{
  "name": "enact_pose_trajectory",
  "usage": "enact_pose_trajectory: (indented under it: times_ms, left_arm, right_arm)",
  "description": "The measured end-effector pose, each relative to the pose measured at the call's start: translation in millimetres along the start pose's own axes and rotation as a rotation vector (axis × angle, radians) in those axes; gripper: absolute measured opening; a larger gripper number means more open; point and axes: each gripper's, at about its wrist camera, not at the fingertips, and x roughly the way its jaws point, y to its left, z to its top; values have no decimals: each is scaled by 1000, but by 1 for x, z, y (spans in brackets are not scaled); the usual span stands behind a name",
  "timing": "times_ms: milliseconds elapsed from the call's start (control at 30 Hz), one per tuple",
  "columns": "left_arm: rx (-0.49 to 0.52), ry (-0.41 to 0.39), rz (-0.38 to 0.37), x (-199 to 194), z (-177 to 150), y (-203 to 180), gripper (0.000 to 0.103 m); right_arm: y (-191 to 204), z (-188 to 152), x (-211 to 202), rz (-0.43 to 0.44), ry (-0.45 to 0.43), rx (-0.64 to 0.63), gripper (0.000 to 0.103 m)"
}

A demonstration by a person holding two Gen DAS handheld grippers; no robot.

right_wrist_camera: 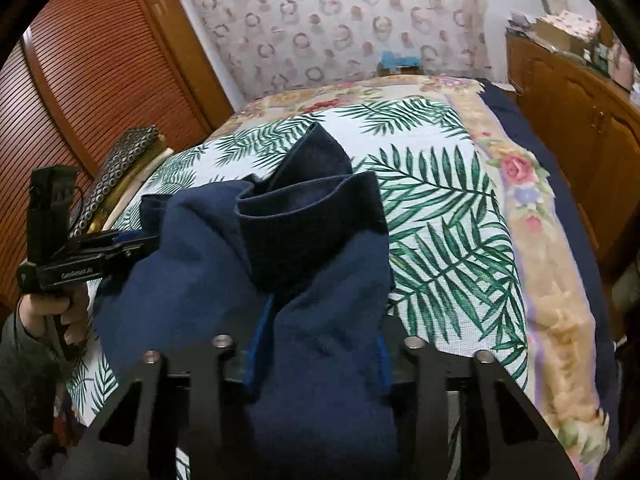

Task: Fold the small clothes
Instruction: 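Lift the folded bundle with both grippers and carry it toward the patterned cushion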

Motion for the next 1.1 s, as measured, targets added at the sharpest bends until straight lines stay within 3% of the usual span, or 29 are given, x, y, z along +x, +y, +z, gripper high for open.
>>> enact_pose_trajectory:
  times_ms: [100,267,600,900,1100]
  left_arm:
    - [-5,-13,-53,-6,-1,1,18]
    - [-4,-90,-83,-37,-1,-5,16]
    - [26,-276,-53,-116,-19,-15,15]
    - [-34,-414,-12,-184,-22,36,15]
    - [-96,-500,79,-223,-27,88,15]
  right_arm:
    - [9,-3,-3,-45,-15,-54,29]
    - [16,-5,-16,-64,-68,-80,25]
    - [56,5,-42,-24,-208,-158,23]
    - [111,45,-31,75,-275,-270,23]
    - [160,95,0,151,-291,-392,23]
